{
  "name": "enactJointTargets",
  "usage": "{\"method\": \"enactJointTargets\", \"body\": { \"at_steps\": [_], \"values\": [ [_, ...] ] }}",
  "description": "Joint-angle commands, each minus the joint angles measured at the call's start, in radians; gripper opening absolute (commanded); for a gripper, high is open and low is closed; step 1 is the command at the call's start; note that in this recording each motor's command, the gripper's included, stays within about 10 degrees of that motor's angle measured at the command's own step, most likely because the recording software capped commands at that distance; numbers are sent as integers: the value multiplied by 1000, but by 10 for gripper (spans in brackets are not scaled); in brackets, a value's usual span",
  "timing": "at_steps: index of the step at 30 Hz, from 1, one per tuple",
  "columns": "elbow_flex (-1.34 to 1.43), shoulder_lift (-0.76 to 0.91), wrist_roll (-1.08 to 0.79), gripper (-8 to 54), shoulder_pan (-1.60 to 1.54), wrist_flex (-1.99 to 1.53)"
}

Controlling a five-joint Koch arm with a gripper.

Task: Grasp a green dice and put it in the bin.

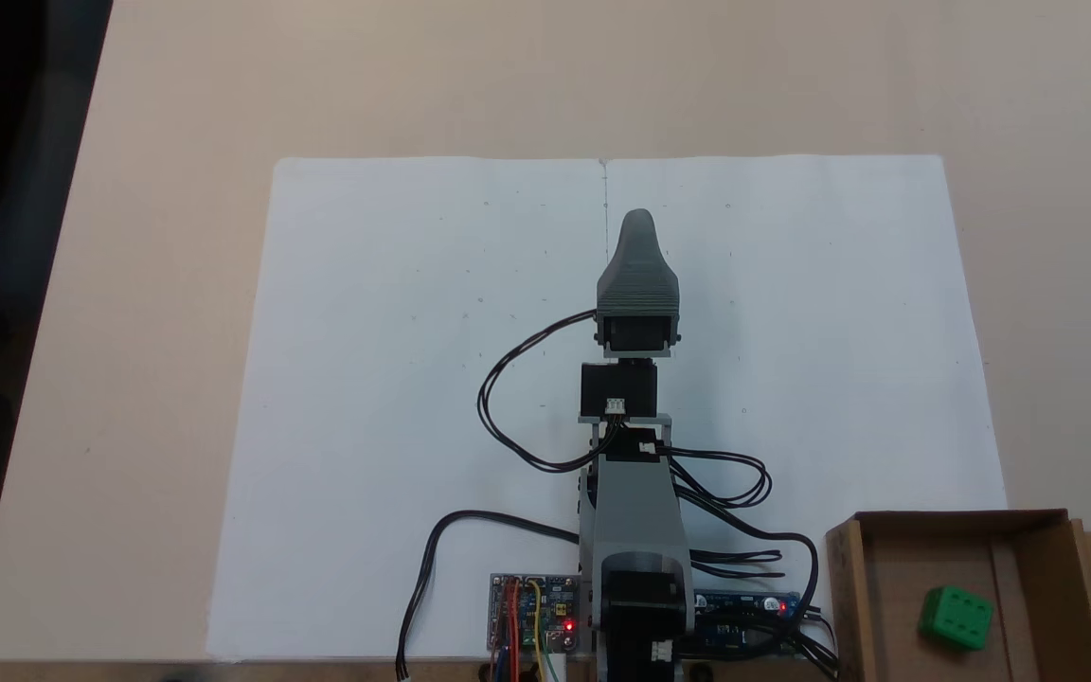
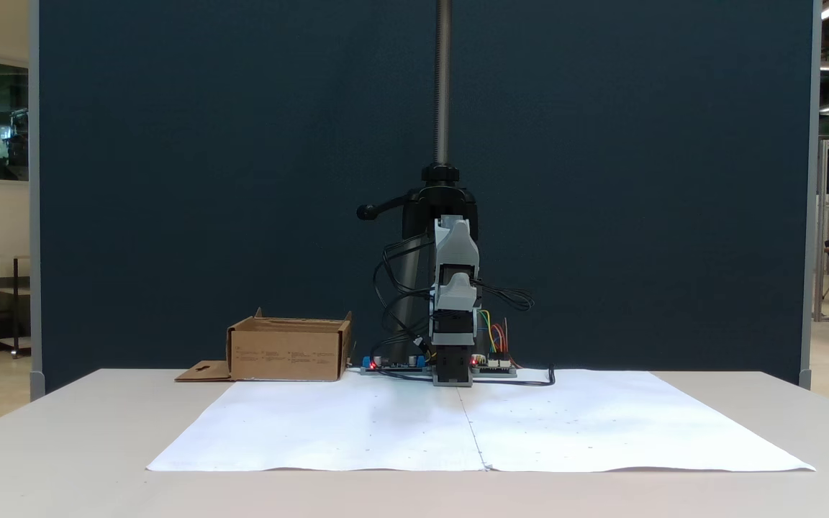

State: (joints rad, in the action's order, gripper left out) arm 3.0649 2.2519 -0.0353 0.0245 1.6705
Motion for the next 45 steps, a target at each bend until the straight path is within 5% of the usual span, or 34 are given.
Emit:
{"method": "enactJointTargets", "body": {
  "at_steps": [1, 45],
  "values": [
    [66, 115, -81, 447, 18, 95],
    [66, 112, -71, 447, 20, 84]
  ]
}}
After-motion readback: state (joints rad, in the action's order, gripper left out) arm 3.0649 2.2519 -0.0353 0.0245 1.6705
